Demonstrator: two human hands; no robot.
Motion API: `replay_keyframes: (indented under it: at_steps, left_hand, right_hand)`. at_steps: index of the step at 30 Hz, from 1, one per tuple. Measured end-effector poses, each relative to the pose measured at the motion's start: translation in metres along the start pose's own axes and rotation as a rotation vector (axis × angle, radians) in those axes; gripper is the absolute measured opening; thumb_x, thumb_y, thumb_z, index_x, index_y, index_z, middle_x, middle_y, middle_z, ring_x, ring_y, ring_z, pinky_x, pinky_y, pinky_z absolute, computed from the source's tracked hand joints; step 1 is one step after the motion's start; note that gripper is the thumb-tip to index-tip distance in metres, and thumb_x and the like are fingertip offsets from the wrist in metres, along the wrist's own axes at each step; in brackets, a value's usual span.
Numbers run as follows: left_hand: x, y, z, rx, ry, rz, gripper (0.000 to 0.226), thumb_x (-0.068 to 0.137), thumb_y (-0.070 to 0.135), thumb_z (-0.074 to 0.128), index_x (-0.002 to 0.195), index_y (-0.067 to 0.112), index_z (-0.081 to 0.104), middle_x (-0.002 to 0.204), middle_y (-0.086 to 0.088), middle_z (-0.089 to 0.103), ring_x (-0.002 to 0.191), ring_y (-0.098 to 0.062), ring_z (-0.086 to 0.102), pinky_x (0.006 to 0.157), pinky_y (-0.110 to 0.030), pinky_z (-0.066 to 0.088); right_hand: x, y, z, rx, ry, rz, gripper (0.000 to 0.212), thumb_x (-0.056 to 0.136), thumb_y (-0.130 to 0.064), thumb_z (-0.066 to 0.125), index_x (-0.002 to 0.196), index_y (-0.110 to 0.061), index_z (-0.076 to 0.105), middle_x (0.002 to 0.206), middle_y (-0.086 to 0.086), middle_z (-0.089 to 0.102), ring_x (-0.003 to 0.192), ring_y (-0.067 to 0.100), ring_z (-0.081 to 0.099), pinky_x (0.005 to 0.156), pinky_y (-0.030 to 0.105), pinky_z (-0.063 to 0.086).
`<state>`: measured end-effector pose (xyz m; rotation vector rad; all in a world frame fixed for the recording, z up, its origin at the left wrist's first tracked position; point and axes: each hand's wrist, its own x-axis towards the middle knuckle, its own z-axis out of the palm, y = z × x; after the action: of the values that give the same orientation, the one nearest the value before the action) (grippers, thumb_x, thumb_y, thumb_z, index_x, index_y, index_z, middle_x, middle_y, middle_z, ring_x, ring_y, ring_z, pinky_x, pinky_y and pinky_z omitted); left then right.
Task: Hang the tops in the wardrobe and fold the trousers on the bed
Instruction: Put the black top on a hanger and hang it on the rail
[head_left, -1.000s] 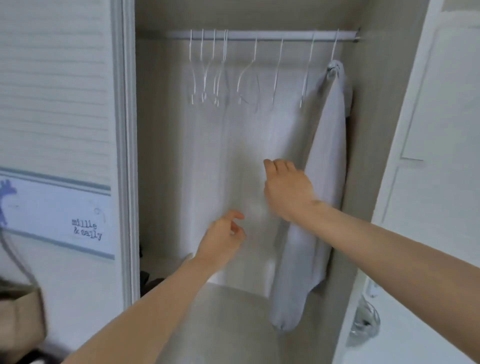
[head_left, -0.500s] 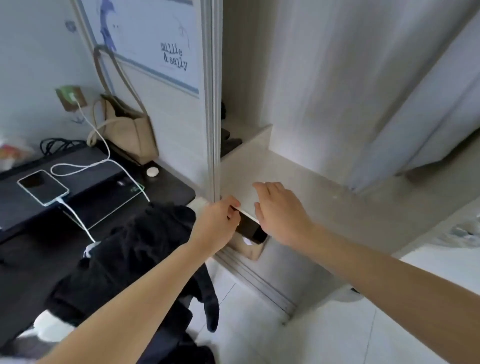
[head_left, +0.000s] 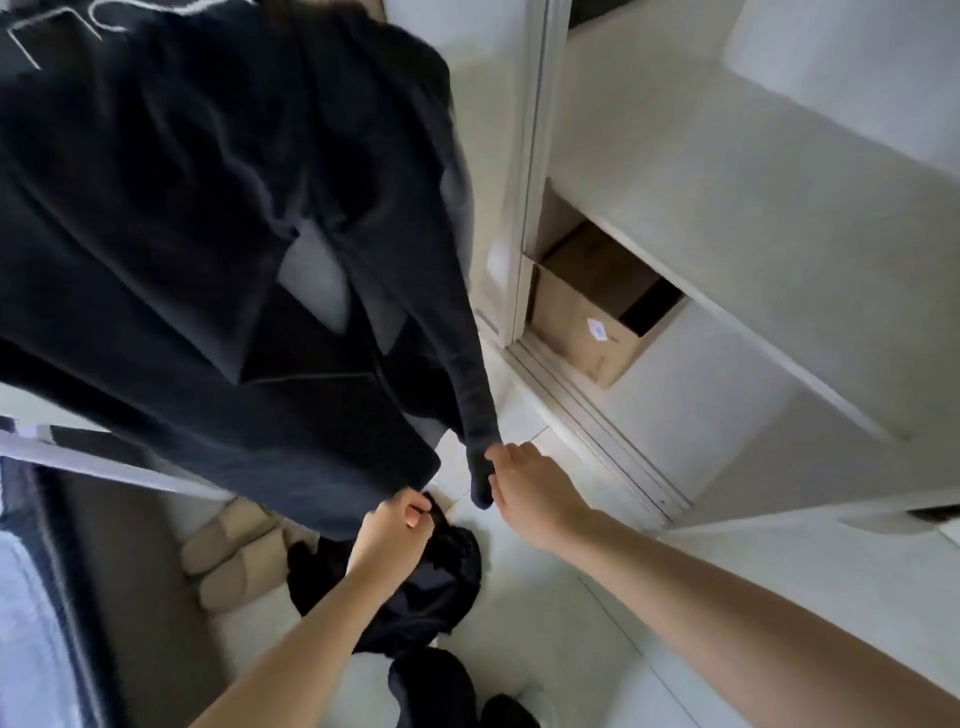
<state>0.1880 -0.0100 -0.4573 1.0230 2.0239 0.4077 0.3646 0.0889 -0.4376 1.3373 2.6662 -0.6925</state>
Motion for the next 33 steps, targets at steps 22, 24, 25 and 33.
replay_keyframes:
  at_steps: [22,24,25,33]
  left_hand:
    - [0.107,-0.343,0.249,0.789,-0.32,-0.067,0.038,0.097,0.029,0.049,0.135,0.028,0.05,0.13,0.014,0.047,0.137,-0.005,0.037,0.121,-0.04,0.01]
    - [0.111,-0.33,0.231,0.613,-0.268,-0.092,0.017,0.092,0.019,0.056,0.101,0.027,0.066,0.095,0.013,0.055,0.112,-0.008,0.059,0.107,-0.021,0.033]
    - [0.112,-0.321,0.219,0.495,-0.252,-0.119,0.015,0.089,0.015,0.061,0.084,0.028,0.067,0.083,0.014,0.059,0.099,-0.01,0.064,0.09,-0.012,0.04]
    - [0.084,-0.185,0.115,-0.12,-0.318,-0.138,0.021,0.073,0.002,0.078,0.086,0.011,0.064,0.058,0.005,0.061,0.055,-0.001,0.057,0.06,-0.015,0.047]
  right_hand:
    - [0.024,0.072,0.428,0.552,-0.587,0.325,0.035,0.101,-0.023,0.045,0.135,-0.015,0.047,0.139,0.006,0.045,0.123,0.023,0.048,0.103,0.032,0.041]
    - [0.024,0.066,0.416,0.557,-0.564,0.303,0.036,0.1,-0.02,0.046,0.136,-0.014,0.046,0.138,0.007,0.044,0.123,0.024,0.048,0.102,0.032,0.04]
    - [0.023,0.061,0.408,0.564,-0.558,0.289,0.038,0.1,-0.019,0.047,0.137,-0.014,0.044,0.139,0.007,0.044,0.123,0.025,0.048,0.102,0.032,0.04]
    - [0.021,0.017,0.298,0.568,-0.427,0.145,0.065,0.092,-0.014,0.055,0.148,-0.033,0.027,0.148,0.0,0.03,0.13,0.025,0.04,0.109,0.036,0.035]
